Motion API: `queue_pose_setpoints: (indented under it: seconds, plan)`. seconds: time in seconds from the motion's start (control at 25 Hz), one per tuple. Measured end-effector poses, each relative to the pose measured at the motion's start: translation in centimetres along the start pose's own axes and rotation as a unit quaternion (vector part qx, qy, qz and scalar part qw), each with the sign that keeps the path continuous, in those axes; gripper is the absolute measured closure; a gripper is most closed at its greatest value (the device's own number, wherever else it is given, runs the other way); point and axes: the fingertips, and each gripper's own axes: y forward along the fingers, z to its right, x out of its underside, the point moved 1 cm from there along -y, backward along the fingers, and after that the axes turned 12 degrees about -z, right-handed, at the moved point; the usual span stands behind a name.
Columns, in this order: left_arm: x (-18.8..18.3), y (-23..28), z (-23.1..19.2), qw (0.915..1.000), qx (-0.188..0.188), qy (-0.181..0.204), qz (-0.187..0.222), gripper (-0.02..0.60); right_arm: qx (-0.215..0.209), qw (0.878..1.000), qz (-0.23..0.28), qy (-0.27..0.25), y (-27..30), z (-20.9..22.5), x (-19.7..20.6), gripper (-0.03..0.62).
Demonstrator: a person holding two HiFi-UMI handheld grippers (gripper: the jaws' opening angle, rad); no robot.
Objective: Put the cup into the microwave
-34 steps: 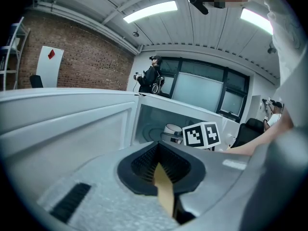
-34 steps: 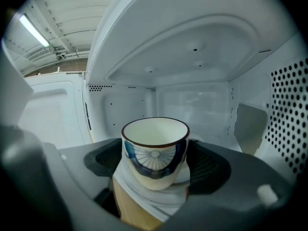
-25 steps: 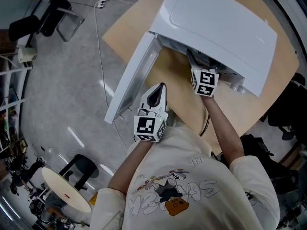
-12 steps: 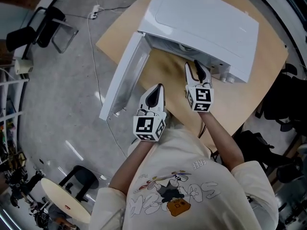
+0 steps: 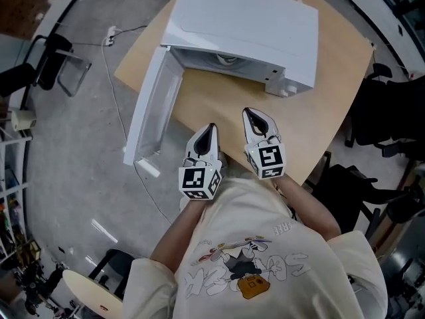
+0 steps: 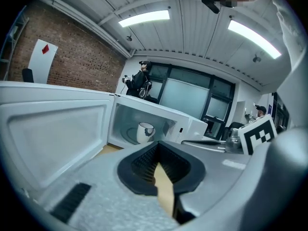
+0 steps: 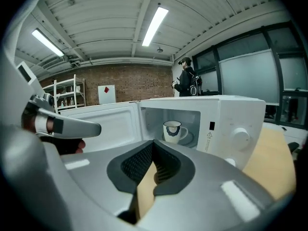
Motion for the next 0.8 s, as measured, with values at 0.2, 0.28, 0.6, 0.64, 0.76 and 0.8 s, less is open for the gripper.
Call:
queue_pose_setpoints:
  seconds: [0.2, 0.28, 0.6, 0.64, 0.76, 0.8]
  plan:
    - [1.6, -0.1, 1.2, 0.9997, 0.010, 0.012, -0.017, 0.577, 0.000, 1.000, -0.020, 0.020, -3.0, -0.9, 2.7, 0.589]
    - [1.8, -0.1, 1.7, 0.9996, 0.014, 0.016, -0.019, 0.577, 0.003, 0.999, -0.026, 0.029, -3.9, -0.8, 3.7, 0.589]
    - [1.7, 0.4, 3.0, 0.9991, 0.027, 0.027, -0.018, 0.577, 0.022, 0.999, -0.020, 0.024, -5.7, -0.4, 4.4, 0.589]
    - [1.7, 0.5, 3.1, 0.9990, 0.028, 0.028, -0.018, 0.577, 0.023, 0.999, -0.020, 0.025, -5.8, -0.4, 4.5, 0.589]
    - [1.6, 0.8, 3.4, 0.9987, 0.033, 0.032, -0.020, 0.577, 0.026, 0.999, -0.020, 0.026, -5.9, -0.1, 4.4, 0.589]
    - [1.5, 0.9, 3.5, 0.9986, 0.034, 0.033, -0.021, 0.577, 0.027, 0.999, -0.019, 0.027, -5.9, 0.0, 4.4, 0.589]
